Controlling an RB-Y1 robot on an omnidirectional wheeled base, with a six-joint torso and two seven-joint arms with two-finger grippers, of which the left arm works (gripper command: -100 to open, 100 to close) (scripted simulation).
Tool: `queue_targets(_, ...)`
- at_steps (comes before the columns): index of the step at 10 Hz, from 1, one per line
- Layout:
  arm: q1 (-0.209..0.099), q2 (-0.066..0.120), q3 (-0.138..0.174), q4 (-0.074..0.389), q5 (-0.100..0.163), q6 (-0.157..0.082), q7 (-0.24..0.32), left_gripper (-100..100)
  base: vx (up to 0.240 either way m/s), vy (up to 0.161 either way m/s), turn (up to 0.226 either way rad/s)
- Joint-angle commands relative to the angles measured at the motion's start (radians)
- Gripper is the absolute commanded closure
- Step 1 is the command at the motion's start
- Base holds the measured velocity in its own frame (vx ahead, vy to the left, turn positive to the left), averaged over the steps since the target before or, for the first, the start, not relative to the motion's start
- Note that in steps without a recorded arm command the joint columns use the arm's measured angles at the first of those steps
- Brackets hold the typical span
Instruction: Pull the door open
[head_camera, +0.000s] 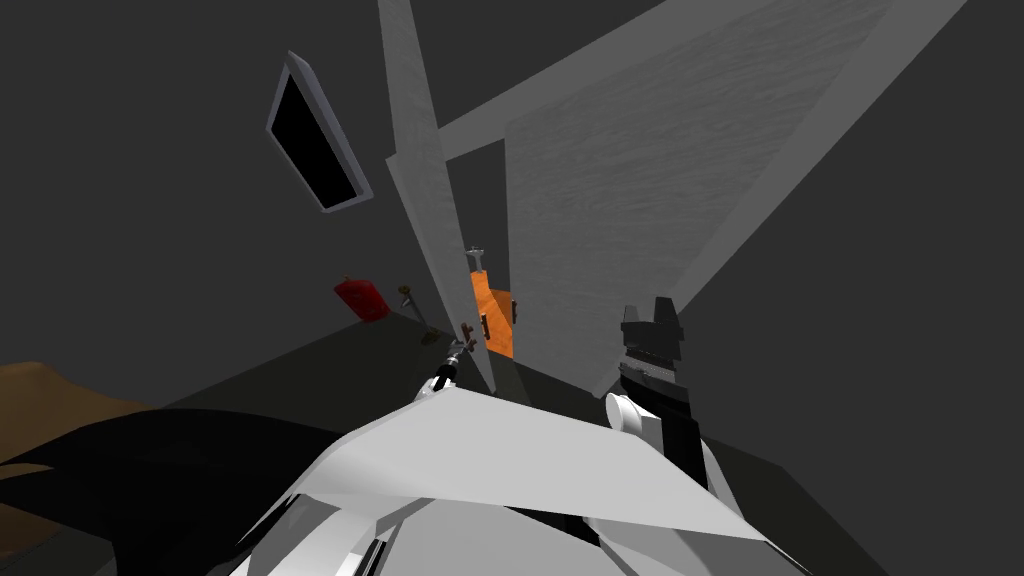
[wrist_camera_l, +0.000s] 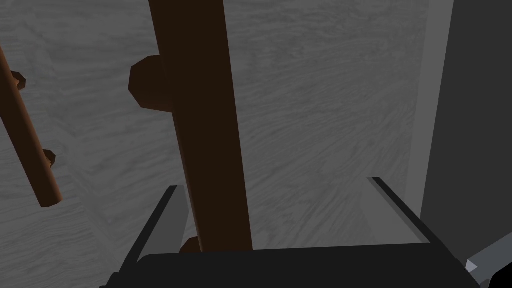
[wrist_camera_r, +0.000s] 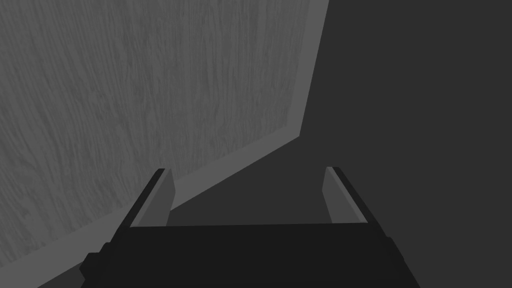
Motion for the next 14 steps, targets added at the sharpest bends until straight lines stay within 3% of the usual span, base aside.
queue_targets(1,-0.005,0.025,0.029,0.023,0.015,0.032,-0.008,100,-0.019,0.003,0.0)
queue_targets(14,-0.004,0.03,0.036,0.026,0.022,0.042,-0.008,100,-0.009,0.001,0.003)
